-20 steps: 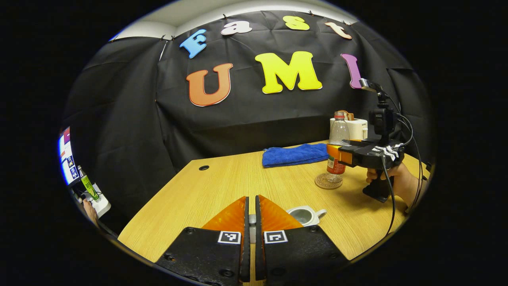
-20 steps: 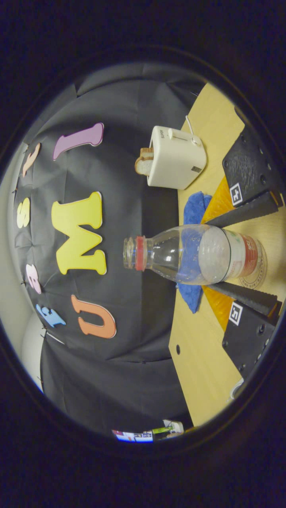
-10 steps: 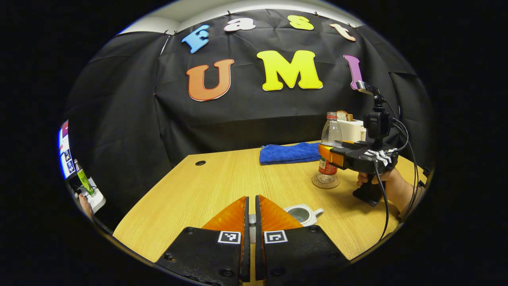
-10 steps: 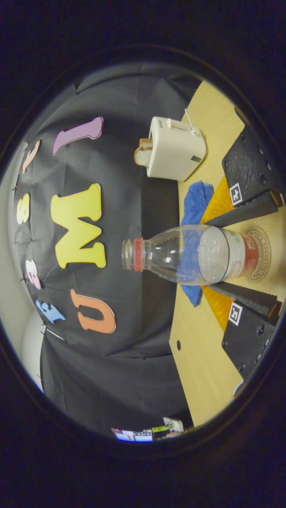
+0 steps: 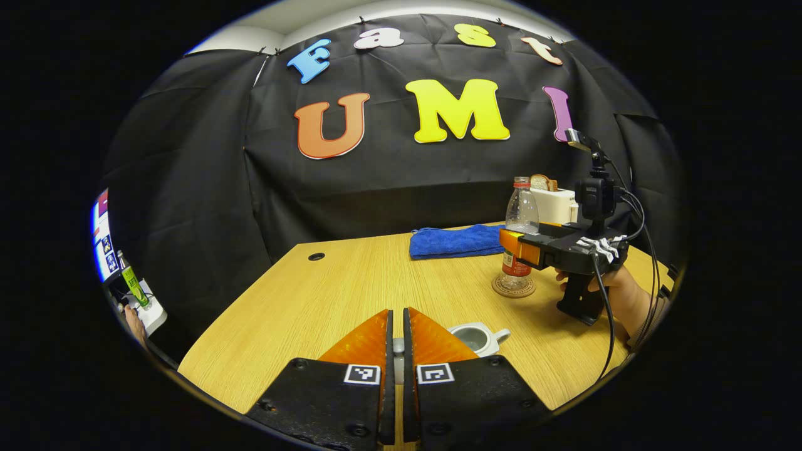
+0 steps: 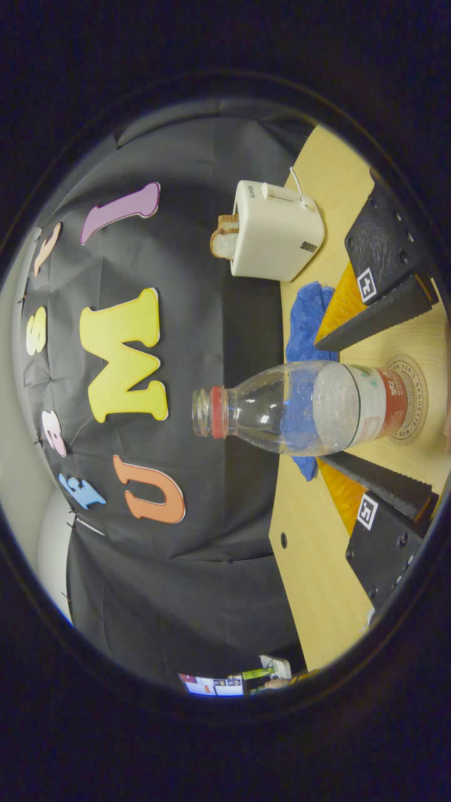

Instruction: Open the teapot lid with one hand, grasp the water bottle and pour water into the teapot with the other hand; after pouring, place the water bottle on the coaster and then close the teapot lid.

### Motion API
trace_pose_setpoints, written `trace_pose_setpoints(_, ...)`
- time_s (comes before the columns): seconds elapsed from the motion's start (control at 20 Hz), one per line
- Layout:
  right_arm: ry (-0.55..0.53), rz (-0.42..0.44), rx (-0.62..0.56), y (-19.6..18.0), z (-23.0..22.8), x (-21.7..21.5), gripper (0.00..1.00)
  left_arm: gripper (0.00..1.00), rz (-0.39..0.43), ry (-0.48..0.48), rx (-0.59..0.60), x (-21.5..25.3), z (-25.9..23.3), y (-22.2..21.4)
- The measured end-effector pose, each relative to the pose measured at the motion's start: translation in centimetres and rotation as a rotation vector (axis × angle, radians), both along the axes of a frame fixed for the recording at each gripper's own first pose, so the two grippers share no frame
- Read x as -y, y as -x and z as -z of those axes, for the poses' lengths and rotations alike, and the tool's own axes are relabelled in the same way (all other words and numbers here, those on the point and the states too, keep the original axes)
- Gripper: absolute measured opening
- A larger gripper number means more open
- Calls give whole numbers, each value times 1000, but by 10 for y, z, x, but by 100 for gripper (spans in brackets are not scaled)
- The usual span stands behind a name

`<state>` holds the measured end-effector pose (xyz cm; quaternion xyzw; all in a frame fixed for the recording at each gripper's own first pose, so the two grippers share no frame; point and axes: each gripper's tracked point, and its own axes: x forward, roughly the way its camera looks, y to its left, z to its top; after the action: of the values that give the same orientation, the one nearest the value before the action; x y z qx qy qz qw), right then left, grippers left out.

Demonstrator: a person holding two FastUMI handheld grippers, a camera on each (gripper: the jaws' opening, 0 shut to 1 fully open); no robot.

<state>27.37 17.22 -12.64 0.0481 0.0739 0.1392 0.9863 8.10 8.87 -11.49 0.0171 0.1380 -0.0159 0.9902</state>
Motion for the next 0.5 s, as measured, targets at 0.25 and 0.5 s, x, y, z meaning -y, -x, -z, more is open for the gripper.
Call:
trace_pose_setpoints(0.25,-5,-4,35,5,-12,6,96,7,-5,16,5,3,1,-3)
trace_pose_setpoints(0.5,32,-17,75,26,-32,16,96,7,4,24,15,10,-2,-2)
